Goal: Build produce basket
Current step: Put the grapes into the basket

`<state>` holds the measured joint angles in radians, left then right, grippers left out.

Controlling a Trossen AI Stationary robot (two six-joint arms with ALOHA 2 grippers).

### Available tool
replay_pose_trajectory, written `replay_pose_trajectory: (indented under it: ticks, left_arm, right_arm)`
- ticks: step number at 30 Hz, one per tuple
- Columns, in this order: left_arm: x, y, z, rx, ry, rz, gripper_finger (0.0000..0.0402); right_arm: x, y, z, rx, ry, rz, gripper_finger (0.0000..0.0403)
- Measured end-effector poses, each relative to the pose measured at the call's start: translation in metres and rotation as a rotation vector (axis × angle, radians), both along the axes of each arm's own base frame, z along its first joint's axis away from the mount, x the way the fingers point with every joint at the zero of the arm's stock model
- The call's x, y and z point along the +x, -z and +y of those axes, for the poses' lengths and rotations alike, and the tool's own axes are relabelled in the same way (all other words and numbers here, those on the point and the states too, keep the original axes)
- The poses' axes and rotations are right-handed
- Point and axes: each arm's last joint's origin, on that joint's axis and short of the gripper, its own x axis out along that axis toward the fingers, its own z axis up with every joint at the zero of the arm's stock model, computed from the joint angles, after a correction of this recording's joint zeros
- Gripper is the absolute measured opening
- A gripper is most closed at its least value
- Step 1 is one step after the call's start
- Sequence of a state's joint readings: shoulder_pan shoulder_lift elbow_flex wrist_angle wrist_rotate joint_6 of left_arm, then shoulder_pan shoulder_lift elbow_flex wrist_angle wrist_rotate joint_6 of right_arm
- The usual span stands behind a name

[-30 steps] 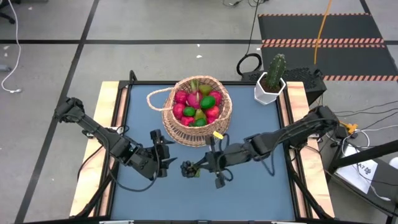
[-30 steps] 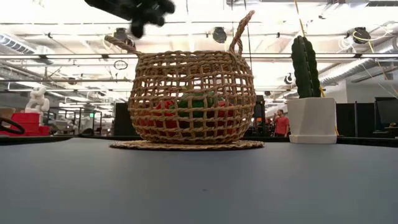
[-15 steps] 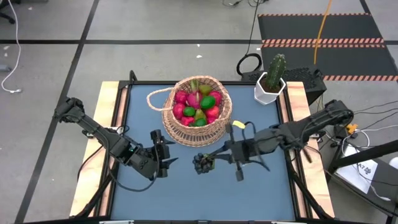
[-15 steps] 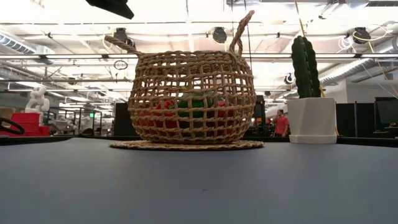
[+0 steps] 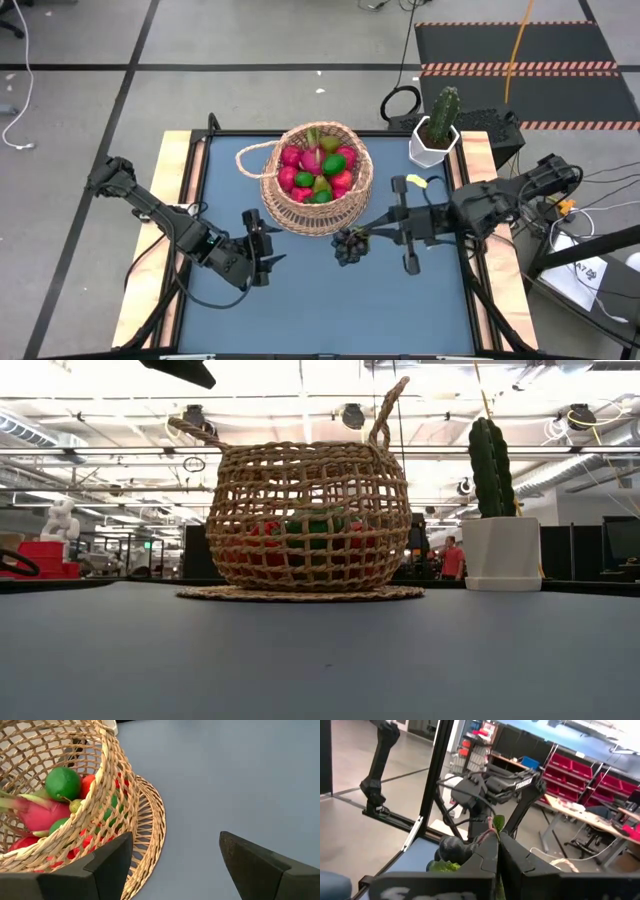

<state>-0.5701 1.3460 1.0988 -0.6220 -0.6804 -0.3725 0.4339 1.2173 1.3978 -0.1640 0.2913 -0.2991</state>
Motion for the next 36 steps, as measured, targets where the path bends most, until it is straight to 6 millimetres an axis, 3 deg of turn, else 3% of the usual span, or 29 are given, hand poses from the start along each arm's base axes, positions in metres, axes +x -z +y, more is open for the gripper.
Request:
replay_pose_trajectory:
  ticks: [8, 22, 36]
  left_arm:
    - [0.001, -0.001, -0.001, -0.008, 0.001, -0.015, 0.0294]
    - [0.002, -0.002, -0.001, -0.007, 0.007, -0.022, 0.0294]
    - [0.002, -0.002, -0.001, -0.008, 0.006, -0.023, 0.0294]
  right_arm:
    - [-0.013, -0.009, -0.006, -0.015, -0.001, -0.039, 0.0]
    - [-0.013, -0.008, -0.006, -0.092, -0.017, -0.039, 0.0]
    - [-0.021, -0.002, 0.002, -0.155, -0.37, 0.01, 0.0]
